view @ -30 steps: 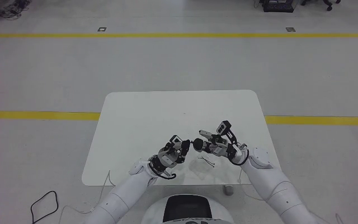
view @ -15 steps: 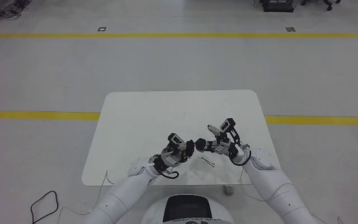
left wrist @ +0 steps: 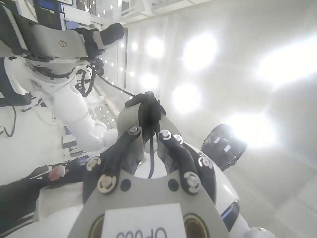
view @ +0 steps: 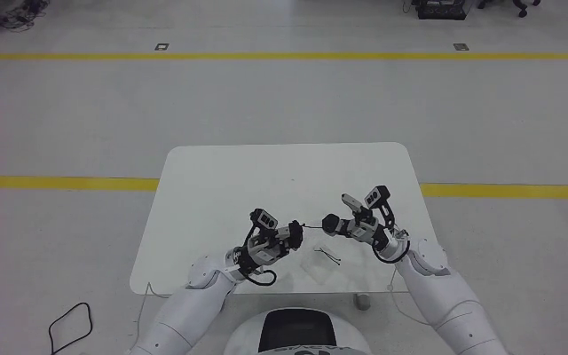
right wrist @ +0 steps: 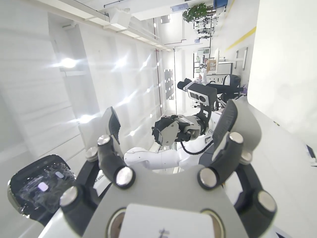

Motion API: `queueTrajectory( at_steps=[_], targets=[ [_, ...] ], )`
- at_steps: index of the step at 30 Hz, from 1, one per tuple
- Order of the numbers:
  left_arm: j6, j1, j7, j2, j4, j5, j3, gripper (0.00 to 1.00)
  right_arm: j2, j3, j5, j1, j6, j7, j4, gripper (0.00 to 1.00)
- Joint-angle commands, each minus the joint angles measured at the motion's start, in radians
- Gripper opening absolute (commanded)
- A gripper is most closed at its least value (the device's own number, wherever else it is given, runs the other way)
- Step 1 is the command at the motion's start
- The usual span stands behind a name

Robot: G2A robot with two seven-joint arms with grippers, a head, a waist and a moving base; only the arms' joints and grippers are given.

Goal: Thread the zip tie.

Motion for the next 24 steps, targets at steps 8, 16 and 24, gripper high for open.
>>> queueTrajectory(
  at_steps=[8, 16, 24],
  targets=[
    [0.017, 0.015, 0.053, -0.002, -0.028, -0.063, 0.0, 0.0, -0.001, 0.002, -0.007, -0.007, -0.002, -0.034, -0.021, 1.0],
    [0.031, 0.031, 0.021, -0.001, -0.055, -0.123, -0.002, 0.0, 0.001, 0.024, 0.001, -0.031, -0.017, -0.058, -0.06, 1.0],
    [0.031, 0.031, 0.021, -0.001, -0.055, -0.123, -0.002, 0.0, 0.001, 0.024, 0.001, -0.031, -0.017, -0.058, -0.06, 1.0]
  ],
)
